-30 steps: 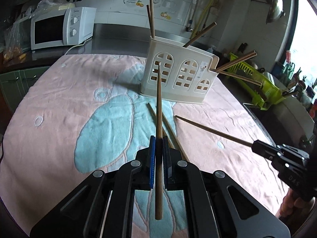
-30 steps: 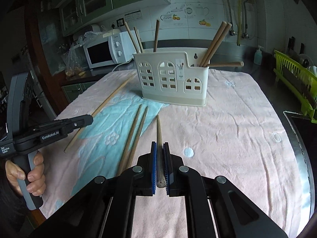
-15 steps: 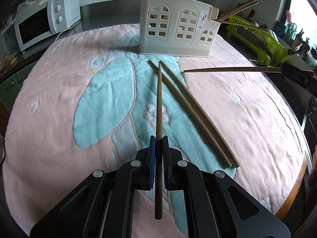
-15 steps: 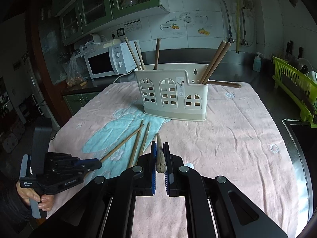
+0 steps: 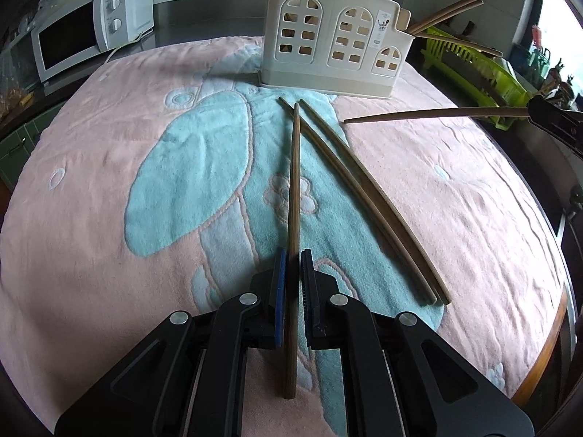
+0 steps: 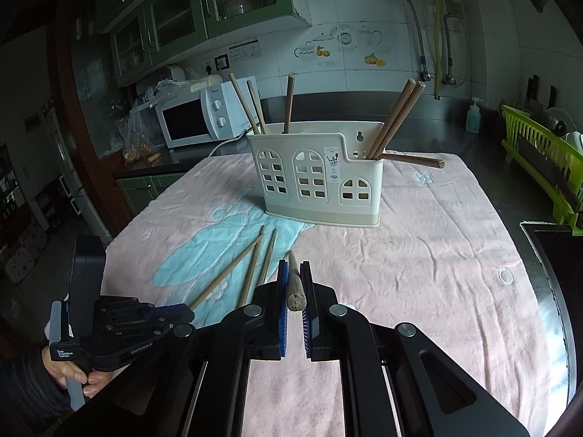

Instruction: Organize utensils

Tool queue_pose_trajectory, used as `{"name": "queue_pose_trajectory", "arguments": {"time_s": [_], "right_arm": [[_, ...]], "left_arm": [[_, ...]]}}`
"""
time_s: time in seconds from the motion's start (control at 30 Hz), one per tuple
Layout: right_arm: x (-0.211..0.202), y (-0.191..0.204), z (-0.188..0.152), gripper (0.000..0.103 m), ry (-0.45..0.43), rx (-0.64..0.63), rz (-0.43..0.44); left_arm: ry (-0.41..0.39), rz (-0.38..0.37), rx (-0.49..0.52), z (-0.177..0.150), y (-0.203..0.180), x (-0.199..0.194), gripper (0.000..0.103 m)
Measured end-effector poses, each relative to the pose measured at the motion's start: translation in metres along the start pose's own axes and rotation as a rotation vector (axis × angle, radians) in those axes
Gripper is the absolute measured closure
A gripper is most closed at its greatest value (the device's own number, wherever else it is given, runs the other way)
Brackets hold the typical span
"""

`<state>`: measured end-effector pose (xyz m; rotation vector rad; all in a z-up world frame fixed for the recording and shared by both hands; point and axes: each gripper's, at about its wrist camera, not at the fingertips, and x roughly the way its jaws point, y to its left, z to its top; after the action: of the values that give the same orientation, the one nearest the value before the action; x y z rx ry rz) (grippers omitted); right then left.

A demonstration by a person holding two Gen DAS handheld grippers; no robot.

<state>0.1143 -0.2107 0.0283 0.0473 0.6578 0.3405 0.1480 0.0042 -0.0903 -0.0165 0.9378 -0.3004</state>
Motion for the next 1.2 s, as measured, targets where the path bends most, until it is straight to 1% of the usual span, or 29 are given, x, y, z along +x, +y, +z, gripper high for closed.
{"name": "queue_pose_trajectory", "arguments": {"time_s": [0.1,0.27,0.37,0.43,0.5,0.57,0.6,0.63,0.67,0.7,0.73,0.8,0.87,0.93,0.97,1.0,1.07,1.1,1.2], "right_arm": [[-0.004,0.000,0.005,0.097,-0.013,-0.003,0.001],[-0.014,0.002,0.017,0.097,-0.046,-0.022,-0.006],[-0.017,0.001,0.023,0.097,-0.066,-0.022,-0.007],[-0.019,0.001,0.025,0.097,-0.075,-0.021,-0.003],[-0.020,0.003,0.025,0.097,-0.077,-0.026,-0.002],[-0.019,0.003,0.025,0.097,-0.074,-0.031,0.002],[-0.019,0.004,0.025,0.097,-0.073,-0.031,0.003],[-0.018,0.004,0.024,0.097,-0.072,-0.029,0.006],[-0.017,0.004,0.024,0.097,-0.072,-0.027,0.008],[-0.017,0.005,0.023,0.097,-0.072,-0.026,0.010],[-0.016,0.005,0.022,0.097,-0.071,-0.025,0.012],[-0.015,0.006,0.022,0.097,-0.066,-0.029,0.015],[-0.014,0.007,0.021,0.097,-0.065,-0.032,0.015],[-0.014,0.006,0.021,0.097,-0.063,-0.030,0.015],[-0.014,0.006,0.021,0.097,-0.062,-0.027,0.014],[-0.013,0.006,0.021,0.097,-0.060,-0.026,0.014],[-0.012,0.005,0.021,0.097,-0.057,-0.023,0.015],[-0.011,0.005,0.021,0.097,-0.056,-0.021,0.017],[-0.014,0.006,0.022,0.097,-0.065,-0.020,0.019]], "left_arm": [[0.005,0.016,-0.004,0.004,0.000,-0.002,0.096],[-0.085,0.021,0.030,0.019,-0.005,-0.034,0.097],[-0.119,0.018,0.041,0.029,-0.005,-0.048,0.097],[-0.107,-0.017,0.036,0.030,-0.004,-0.050,0.097],[-0.085,-0.034,0.043,0.024,-0.006,-0.048,0.097],[-0.068,-0.034,0.061,0.014,-0.010,-0.044,0.093],[-0.053,-0.040,0.064,0.009,-0.010,-0.041,0.086],[-0.037,-0.039,0.064,0.003,-0.012,-0.037,0.075],[-0.027,-0.033,0.067,-0.002,-0.011,-0.034,0.070],[-0.017,-0.024,0.068,-0.006,-0.011,-0.031,0.067],[-0.009,-0.017,0.071,-0.009,-0.010,-0.028,0.067],[0.009,-0.007,0.078,-0.014,-0.010,-0.022,0.068],[0.022,0.011,0.082,-0.019,-0.010,-0.017,0.073],[0.004,0.020,0.081,-0.022,-0.009,-0.018,0.077],[-0.003,0.035,0.085,-0.023,-0.009,-0.019,0.081],[-0.009,0.055,0.090,-0.024,-0.009,-0.020,0.088],[-0.007,0.069,0.085,-0.023,-0.007,-0.020,0.095],[-0.003,0.069,0.081,-0.021,-0.006,-0.021,0.098],[-0.026,0.059,0.072,-0.016,-0.006,-0.030,0.098]]}}
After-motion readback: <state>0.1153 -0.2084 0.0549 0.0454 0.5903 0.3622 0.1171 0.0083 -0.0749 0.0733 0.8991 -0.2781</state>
